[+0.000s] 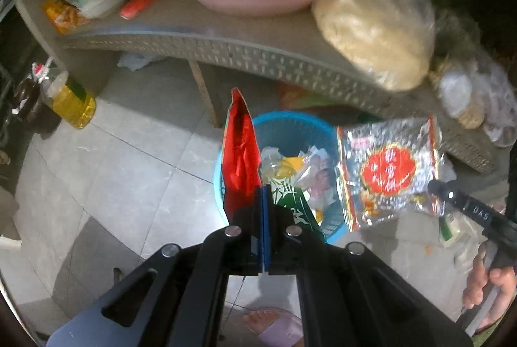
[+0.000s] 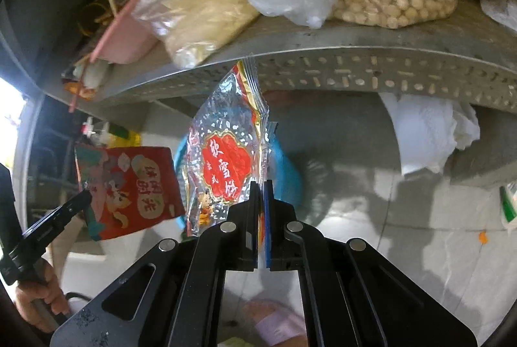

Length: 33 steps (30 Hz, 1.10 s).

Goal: Collect trash
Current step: 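Open both tools over the blue wastebasket to drop the bag and packet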

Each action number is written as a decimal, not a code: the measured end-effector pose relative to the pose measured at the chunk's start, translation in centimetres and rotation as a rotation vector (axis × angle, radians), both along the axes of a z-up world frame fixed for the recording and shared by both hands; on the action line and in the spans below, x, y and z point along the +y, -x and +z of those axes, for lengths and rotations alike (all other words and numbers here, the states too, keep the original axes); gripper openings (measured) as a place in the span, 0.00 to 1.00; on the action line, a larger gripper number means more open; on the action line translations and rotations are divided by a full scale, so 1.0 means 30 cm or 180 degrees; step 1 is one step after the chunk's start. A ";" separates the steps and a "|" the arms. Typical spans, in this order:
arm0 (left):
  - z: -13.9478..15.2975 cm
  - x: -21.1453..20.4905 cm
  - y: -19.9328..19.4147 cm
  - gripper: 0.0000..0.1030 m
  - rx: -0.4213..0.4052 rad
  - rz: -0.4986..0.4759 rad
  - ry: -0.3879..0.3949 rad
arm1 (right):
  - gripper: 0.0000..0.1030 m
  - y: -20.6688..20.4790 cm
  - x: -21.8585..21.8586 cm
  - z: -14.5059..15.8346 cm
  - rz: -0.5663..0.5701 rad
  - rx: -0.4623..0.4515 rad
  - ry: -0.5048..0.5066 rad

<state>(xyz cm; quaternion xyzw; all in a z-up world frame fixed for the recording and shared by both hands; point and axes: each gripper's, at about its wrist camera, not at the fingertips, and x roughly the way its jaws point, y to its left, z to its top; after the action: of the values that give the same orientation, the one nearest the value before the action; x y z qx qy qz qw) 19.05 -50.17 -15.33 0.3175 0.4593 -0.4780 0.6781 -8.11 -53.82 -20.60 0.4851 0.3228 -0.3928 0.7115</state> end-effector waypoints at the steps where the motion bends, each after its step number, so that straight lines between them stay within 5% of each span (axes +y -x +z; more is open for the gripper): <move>1: -0.033 -0.017 0.000 0.00 -0.0004 -0.0017 -0.0068 | 0.01 -0.017 -0.001 -0.004 -0.0003 0.0091 0.0070; 5: -0.145 -0.059 -0.008 0.01 0.0196 -0.0021 -0.0220 | 0.06 -0.125 0.013 -0.054 0.0141 0.0557 0.0475; 9: -0.189 -0.068 -0.017 0.10 0.0468 0.0040 -0.0308 | 0.06 -0.187 0.018 -0.158 0.0291 0.0711 0.0398; 12: -0.148 -0.057 -0.024 0.32 0.0529 0.0073 -0.0176 | 0.06 -0.184 0.005 -0.224 0.0277 0.0736 0.0248; 20: 0.099 0.032 -0.016 0.41 0.0531 0.0092 0.0270 | 0.01 -0.198 -0.009 -0.300 0.0449 0.0761 0.0114; 28: 0.404 0.320 0.004 0.51 0.0328 0.0114 0.0725 | 0.00 -0.070 -0.035 -0.228 -0.0013 -0.0231 -0.0386; 33: 0.512 0.546 0.024 0.53 0.0271 0.0289 0.1038 | 0.00 -0.018 -0.019 -0.174 -0.0280 -0.0856 -0.0599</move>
<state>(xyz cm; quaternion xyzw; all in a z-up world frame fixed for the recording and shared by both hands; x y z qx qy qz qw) 18.33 -33.79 0.03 0.1616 0.4178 -0.5280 0.7214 -7.56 -54.40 -25.83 0.6114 0.2384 -0.3231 0.6819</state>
